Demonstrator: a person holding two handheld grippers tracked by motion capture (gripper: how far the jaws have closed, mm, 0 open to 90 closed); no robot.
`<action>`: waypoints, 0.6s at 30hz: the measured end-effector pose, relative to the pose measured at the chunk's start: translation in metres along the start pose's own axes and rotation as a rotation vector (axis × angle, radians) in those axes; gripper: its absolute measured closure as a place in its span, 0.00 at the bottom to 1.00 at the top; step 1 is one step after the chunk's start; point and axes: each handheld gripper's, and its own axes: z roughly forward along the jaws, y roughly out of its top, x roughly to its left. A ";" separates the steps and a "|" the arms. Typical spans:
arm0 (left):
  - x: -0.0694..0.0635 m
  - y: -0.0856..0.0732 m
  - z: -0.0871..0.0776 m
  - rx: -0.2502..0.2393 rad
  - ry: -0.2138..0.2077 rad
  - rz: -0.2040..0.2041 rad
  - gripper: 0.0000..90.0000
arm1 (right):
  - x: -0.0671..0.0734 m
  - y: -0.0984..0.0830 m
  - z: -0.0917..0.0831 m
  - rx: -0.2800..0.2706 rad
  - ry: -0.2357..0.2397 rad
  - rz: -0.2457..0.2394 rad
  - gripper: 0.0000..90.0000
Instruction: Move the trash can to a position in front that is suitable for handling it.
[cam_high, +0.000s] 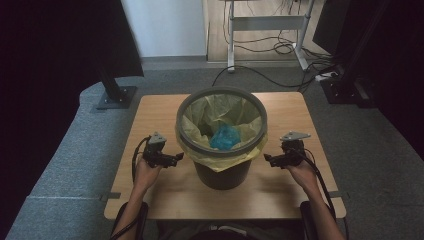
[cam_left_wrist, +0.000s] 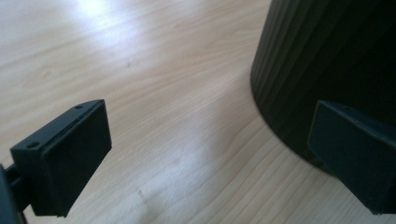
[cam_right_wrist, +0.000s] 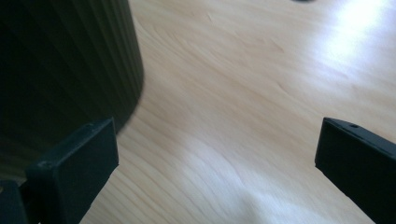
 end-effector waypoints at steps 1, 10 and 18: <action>0.001 -0.002 0.000 0.003 0.002 -0.003 0.00 | -0.002 -0.004 -0.001 0.009 -0.006 0.000 0.00; 0.011 -0.027 0.004 0.040 0.012 -0.035 0.00 | -0.015 -0.035 -0.002 0.036 -0.037 0.035 0.00; 0.014 -0.040 0.015 0.095 0.016 -0.024 0.00 | -0.022 -0.056 0.007 0.090 -0.049 0.044 0.00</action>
